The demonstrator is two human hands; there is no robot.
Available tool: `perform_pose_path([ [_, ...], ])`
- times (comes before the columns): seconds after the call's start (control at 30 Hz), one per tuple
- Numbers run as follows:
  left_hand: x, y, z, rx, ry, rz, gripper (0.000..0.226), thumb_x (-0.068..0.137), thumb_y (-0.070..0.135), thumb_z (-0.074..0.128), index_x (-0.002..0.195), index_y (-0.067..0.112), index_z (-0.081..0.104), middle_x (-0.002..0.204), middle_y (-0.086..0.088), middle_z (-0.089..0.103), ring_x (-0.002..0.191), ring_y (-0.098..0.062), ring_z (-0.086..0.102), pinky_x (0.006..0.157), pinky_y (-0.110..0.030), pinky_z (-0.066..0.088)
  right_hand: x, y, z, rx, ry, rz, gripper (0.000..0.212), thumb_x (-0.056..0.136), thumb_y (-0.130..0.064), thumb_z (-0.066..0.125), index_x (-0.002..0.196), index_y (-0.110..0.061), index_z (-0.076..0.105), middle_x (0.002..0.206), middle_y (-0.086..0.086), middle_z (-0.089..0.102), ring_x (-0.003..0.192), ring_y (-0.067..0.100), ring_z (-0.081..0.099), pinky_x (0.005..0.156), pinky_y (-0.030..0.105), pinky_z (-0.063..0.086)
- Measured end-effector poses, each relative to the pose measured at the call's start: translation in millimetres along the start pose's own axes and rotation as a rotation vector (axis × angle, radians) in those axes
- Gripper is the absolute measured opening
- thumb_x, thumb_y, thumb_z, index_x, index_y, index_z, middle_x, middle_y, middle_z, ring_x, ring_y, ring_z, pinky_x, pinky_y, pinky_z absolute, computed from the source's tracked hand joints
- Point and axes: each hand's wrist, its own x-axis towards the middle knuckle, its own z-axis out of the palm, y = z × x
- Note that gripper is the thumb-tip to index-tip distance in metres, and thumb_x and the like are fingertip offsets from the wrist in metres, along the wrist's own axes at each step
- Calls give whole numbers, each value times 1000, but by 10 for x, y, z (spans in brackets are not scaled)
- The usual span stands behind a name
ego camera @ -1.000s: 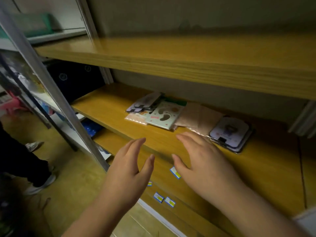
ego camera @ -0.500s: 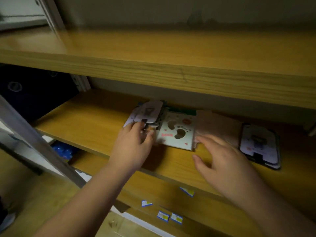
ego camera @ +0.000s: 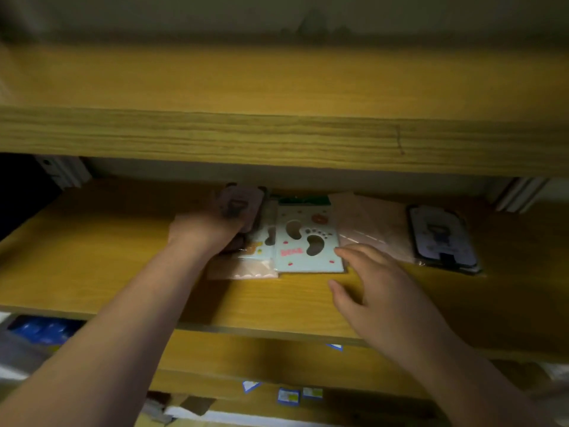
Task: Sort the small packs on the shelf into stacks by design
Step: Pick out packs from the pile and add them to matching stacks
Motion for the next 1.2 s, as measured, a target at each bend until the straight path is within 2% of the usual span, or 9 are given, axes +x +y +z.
perform_pose_path([
  [0.1,-41,-48,-118,-270,52,21,64,86,54,66,135,17,52,128,-17,63,111,-38,63,88,-41,54,3,-18,22,-6,8,43,52,95,-46,52,144,-34,41,142,-19,44,126,-3,37,98,15,30],
  [0.23,-161,-128,-180,-796,69,-15,23,92,21,67,114,16,61,108,-15,67,96,-36,64,66,-35,55,81,-24,56,-18,31,166,44,94,-47,53,135,-30,50,127,-12,56,101,-1,43,81,19,35],
  [0.3,-269,-196,-185,-1068,-36,-51,19,95,11,63,113,16,59,107,-15,66,93,-31,66,55,-32,58,177,-31,90,-11,25,243,45,93,-53,53,127,-25,57,118,-7,64,94,5,51,73,24,40],
  [0.43,-517,-325,-178,-1336,-112,-86,39,98,8,59,136,11,51,122,-15,64,102,-31,67,70,-42,60,405,-39,222,-59,17,318,63,83,-69,53,119,-18,61,112,2,69,95,18,63,75,30,51],
  [0.7,-832,-408,-121,-1427,-158,-62,22,98,8,57,119,13,58,107,-11,73,89,-25,73,64,-34,61,579,-111,368,-176,26,369,88,73,-86,46,120,-13,60,110,7,66,96,22,61,71,30,45],
  [0.97,-877,-304,4,-1464,-205,-66,24,97,9,58,121,15,58,107,-6,75,84,-17,76,62,-33,60,494,99,53,421,-78,503,50,70,-50,82,111,-28,63,109,-14,65,94,6,59,76,21,45],
  [1.03,-907,-246,19,-1475,-226,-57,21,97,9,58,116,17,60,105,-5,75,82,-16,75,68,-37,59,409,123,-21,533,-91,527,33,76,-40,82,99,-33,59,91,-20,60,78,-2,55,65,15,41],
  [1.1,-953,-172,15,-1484,-245,-50,17,97,9,57,112,17,60,103,-6,75,84,-19,74,73,-40,58,325,164,-41,652,-74,580,18,83,-32,76,96,-25,66,76,-10,64,66,7,58,60,20,46],
  [1.2,-1031,-57,7,-1503,-247,-42,19,97,4,57,108,18,61,102,-7,75,86,-21,73,75,-42,58,209,145,-78,875,-49,669,6,93,-19,65,98,-16,67,83,0,66,70,16,63,53,29,55],
])
